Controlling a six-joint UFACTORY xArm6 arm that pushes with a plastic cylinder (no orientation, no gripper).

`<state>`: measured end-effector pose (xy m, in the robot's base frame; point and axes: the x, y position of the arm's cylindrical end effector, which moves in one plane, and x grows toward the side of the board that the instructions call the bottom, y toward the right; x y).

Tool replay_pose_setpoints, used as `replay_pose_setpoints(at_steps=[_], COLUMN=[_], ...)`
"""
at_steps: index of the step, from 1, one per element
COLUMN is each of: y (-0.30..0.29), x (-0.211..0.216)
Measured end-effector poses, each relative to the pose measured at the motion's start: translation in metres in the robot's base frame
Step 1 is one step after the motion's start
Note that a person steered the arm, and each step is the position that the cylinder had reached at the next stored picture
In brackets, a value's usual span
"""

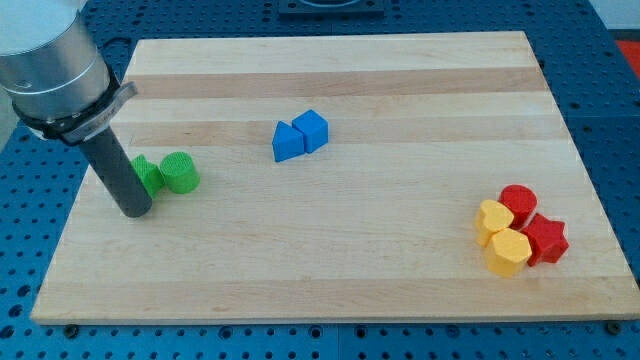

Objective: Move the green circle along with green circle left a bit

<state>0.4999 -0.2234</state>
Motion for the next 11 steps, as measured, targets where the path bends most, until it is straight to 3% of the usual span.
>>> replay_pose_setpoints(at_steps=[2,4,7,11], y=[0.062,0.108,0.069,0.065], x=[0.016,-0.032,-0.039,-0.027])
